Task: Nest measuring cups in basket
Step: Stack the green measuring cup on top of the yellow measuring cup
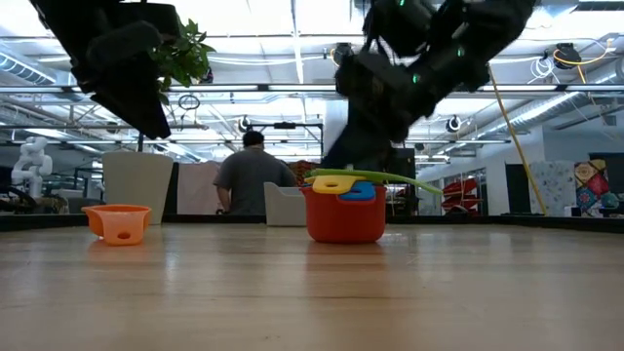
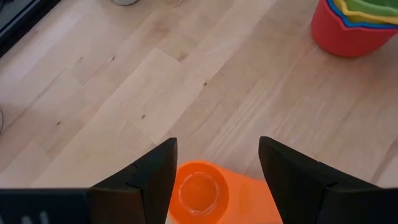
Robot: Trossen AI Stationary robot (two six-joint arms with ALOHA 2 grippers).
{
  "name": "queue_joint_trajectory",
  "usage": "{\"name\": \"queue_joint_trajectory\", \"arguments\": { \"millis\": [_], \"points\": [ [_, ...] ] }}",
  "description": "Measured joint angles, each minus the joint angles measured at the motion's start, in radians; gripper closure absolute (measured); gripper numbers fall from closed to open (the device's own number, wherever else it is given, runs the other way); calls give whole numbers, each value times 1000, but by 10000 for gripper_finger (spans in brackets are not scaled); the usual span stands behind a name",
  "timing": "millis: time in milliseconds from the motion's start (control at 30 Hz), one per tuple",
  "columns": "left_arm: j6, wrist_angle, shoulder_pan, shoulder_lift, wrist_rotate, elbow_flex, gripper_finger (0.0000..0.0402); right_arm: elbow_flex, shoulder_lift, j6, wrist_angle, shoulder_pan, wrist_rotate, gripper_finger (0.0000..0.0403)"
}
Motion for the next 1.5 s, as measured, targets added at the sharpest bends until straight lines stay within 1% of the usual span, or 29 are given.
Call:
{"name": "queue_joint_trajectory", "arguments": {
  "millis": [133, 200, 300, 433, 500, 567, 667, 967, 1100, 1233, 1333, 1400, 1500],
  "points": [
    [-1, 0, -2, 0, 0, 0, 172, 19, -78, -26, -6, 0, 3, 403],
    [-5, -1, -1, 0, 0, 0, 172, 26, -107, -32, -62, 0, 15, 403],
    [-16, 0, -1, 0, 0, 0, 172, 31, -142, -40, -235, 0, 63, 403],
    [-20, 9, -6, 0, 0, 0, 172, 30, -172, -27, -512, 13, 168, 403],
    [-4, 26, -7, 0, 2, 0, 172, 29, -174, -15, -592, 33, 197, 403],
    [24, 56, -4, 3, 2, 0, 172, 29, -172, 2, -634, 62, 200, 403],
    [58, 97, 8, 5, 8, 0, 172, 29, -167, 40, -622, 105, 182, 403],
    [118, 180, 43, 8, 10, 0, 172, 29, -159, 142, -567, 206, 186, 403],
    [135, 190, 53, 59, 20, 0, 172, 29, -131, 148, -573, 230, 211, 403],
    [176, 249, 59, 146, 85, 0, 172, 20, -118, 144, -571, 237, 238, 403],
    [197, 320, 59, 199, 97, 0, 172, -4, -116, 143, -570, 236, 240, 403],
    [202, 347, 60, 219, 99, -1, 172, -23, -116, 146, -530, 236, 237, 403],
    [225, 449, 68, 251, 101, 1, 172, -41, -116, 158, -477, 236, 232, 403]
  ]
}}
